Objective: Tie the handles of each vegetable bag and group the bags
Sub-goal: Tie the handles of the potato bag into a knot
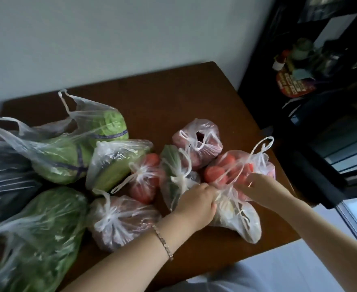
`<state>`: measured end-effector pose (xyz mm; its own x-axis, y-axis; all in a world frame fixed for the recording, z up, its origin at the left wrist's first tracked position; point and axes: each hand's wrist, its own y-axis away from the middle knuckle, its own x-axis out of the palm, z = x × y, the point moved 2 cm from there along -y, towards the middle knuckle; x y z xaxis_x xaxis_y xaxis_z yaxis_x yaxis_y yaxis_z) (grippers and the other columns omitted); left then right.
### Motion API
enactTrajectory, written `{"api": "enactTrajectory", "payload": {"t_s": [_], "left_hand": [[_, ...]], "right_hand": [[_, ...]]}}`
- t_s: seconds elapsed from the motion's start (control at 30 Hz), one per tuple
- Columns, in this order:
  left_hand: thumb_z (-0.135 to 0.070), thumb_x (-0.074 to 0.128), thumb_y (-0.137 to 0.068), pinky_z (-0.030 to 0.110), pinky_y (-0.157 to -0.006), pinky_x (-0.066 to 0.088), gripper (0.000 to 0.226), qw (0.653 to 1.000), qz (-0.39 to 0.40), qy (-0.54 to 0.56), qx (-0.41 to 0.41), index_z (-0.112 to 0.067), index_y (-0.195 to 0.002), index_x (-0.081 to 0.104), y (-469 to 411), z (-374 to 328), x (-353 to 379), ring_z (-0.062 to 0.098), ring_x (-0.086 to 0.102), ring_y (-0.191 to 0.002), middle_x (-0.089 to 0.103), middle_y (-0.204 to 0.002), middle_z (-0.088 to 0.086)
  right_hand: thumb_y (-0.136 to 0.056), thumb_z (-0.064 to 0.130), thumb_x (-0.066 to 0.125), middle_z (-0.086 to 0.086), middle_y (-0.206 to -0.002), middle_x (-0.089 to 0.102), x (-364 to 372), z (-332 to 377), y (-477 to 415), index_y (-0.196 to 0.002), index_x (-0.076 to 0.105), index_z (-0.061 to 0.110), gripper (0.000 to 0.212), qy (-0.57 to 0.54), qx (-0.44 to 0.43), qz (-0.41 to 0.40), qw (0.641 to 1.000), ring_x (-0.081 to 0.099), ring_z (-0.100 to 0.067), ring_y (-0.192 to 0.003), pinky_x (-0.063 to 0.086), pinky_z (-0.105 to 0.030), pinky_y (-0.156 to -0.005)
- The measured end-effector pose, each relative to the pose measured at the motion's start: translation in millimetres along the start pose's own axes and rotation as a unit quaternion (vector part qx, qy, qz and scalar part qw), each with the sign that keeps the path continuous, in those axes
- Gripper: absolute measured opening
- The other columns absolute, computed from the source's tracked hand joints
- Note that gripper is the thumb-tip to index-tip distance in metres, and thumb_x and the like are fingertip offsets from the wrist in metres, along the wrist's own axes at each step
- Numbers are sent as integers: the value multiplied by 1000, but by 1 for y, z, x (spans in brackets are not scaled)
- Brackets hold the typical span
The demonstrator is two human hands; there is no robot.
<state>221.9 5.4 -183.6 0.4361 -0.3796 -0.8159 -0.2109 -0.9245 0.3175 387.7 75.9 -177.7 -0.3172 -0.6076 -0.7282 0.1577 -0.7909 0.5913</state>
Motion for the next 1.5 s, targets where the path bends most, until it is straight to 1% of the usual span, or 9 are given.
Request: {"api": "enactTrajectory", "payload": {"t_s": [0.13,0.37,0.57,0.8,0.97,1.13,1.27,1.37,1.5], "left_hand": [[-34,46,-91,37,-99,43,47,995,-6,51,-89,-10,-132,39,-36,-24,27,25,48,-117,51,-129,9],[-18,44,-89,40,-97,32,22,988,47,-79,-121,-19,-106,58,-59,-42,45,27,43,-113,61,-115,4],[-20,38,-97,31,-73,38,26,956,-143,114,-228,-3,-94,58,-47,-31,21,23,57,-86,63,-92,11],[-20,50,-91,6,-61,33,23,915,-81,311,-245,-7,-72,53,-13,-7,4,11,47,-69,46,-68,-1],[-41,52,-81,30,-87,43,24,908,-12,356,-220,-22,-68,61,-7,3,-4,16,63,-87,65,-69,-12],[-24,51,-93,27,-87,46,21,942,25,307,-135,-20,-72,56,-8,1,-19,2,61,-71,63,-62,-10],[-20,53,-92,17,-69,44,18,967,-66,224,-104,-23,-75,59,-8,-3,-38,0,59,-62,62,-65,-8],[-18,55,-91,7,-54,37,16,963,-183,163,-116,-14,-85,69,-4,-7,-45,-6,53,-51,56,-58,-14],[-20,60,-88,10,-52,40,18,937,-289,117,-160,-6,-86,72,3,-10,-49,4,51,-48,67,-64,3]], "right_hand": [[-82,54,54,3,-97,56,9,-23,-2,-124,46,20,55,179,-81,81,977,56,-8,-77,49,-18,-64],[-84,25,58,-3,-121,56,18,-29,-5,-131,38,18,52,151,-173,151,961,59,-21,-103,52,-27,-81],[-77,57,59,6,-147,22,24,-18,10,-141,15,41,80,116,-289,190,931,35,-19,-129,41,-36,-102],[-96,21,36,-1,-108,52,23,-15,-6,-106,57,15,24,107,-241,85,961,49,-15,-92,47,-32,-85],[-98,25,30,1,-63,46,-14,-23,-9,-64,43,13,39,-139,-171,19,975,42,-11,-56,39,-29,-59],[-100,21,28,-12,-101,52,-21,-29,-8,-119,51,5,34,-92,-119,-14,989,55,-20,-85,47,-23,-73],[-94,6,37,-9,-65,34,-32,-19,-1,-142,23,4,49,28,-5,31,999,35,-12,-54,33,-23,-48],[-96,17,40,-13,-103,62,-38,-18,-8,-127,47,7,33,93,-42,35,994,63,-22,-91,50,-27,-74],[-88,40,54,-4,-75,65,-44,-15,-3,-65,56,18,32,22,-69,-9,997,66,-21,-74,57,-36,-69]]}}
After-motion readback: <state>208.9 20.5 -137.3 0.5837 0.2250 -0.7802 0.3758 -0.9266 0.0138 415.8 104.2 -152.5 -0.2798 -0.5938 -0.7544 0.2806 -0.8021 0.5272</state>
